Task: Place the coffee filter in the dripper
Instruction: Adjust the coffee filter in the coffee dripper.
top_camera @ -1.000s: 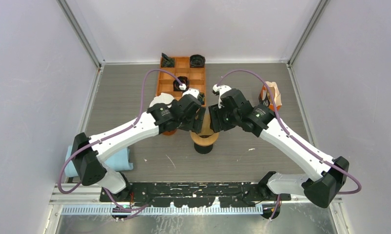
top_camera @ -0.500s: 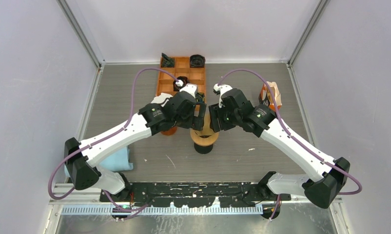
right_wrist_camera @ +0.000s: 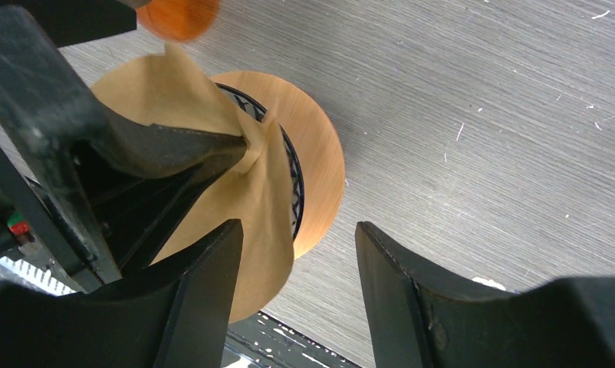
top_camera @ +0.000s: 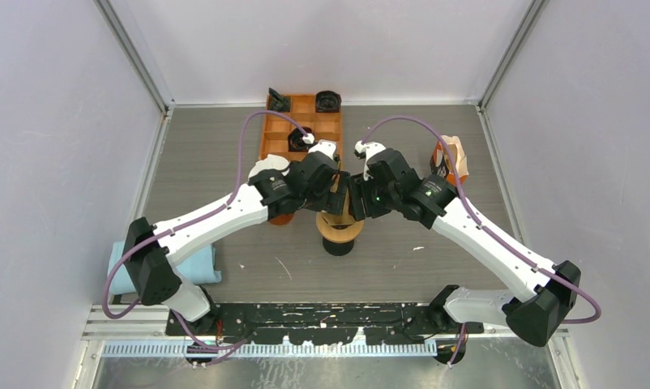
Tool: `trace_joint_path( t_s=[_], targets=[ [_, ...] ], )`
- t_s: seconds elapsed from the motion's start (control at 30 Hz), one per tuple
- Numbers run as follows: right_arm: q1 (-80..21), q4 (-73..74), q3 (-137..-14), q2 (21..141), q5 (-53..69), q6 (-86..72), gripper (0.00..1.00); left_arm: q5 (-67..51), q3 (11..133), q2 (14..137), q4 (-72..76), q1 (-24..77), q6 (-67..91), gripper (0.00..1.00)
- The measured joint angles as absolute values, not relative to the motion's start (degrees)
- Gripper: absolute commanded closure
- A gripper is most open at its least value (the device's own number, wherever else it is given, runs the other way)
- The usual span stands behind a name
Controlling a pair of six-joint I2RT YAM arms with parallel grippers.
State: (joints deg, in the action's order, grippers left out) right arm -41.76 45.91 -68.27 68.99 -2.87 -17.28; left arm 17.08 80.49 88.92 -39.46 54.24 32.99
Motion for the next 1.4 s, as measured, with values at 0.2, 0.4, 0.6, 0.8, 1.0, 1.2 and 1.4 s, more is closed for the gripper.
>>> trace_joint_path(
  t_s=[0.2, 0.4, 0.6, 0.8, 1.0, 1.2, 1.4],
  targets=[
    [-41.8, 45.3, -66.8, 69.0, -2.2, -17.7, 0.37, 19.0, 80.5, 88.9, -39.2, 54.1, 33.2, 0.03],
    [-41.8, 44.8, -64.9, 69.0, -1.8, -18.2, 0.37, 19.1, 80.4, 88.9, -39.0, 54.0, 34.1, 0.04],
    [-41.8, 44.6, -64.9, 69.0, -1.8, -18.1, 0.36, 18.5, 79.6, 88.9, -38.4, 54.0, 34.4, 0.05],
    [-41.8, 44.3, -64.7, 69.0, -1.6, -18.1, 0.36, 17.6, 77.8, 88.9, -37.9, 54.0, 35.0, 0.05],
    [-41.8, 44.2, -64.7, 69.0, -1.4, -18.1, 0.36, 17.4, 77.1, 88.8, -37.9, 54.0, 35.6, 0.05],
    [-41.8, 44.2, -64.7, 68.7, -1.3, -18.1, 0.35, 17.4, 77.1, 87.8, -37.9, 54.0, 35.6, 0.05],
    [-41.8, 44.2, -64.7, 66.6, -1.2, -18.3, 0.30, 17.4, 77.1, 87.7, -37.9, 54.0, 35.6, 0.04]
  ],
)
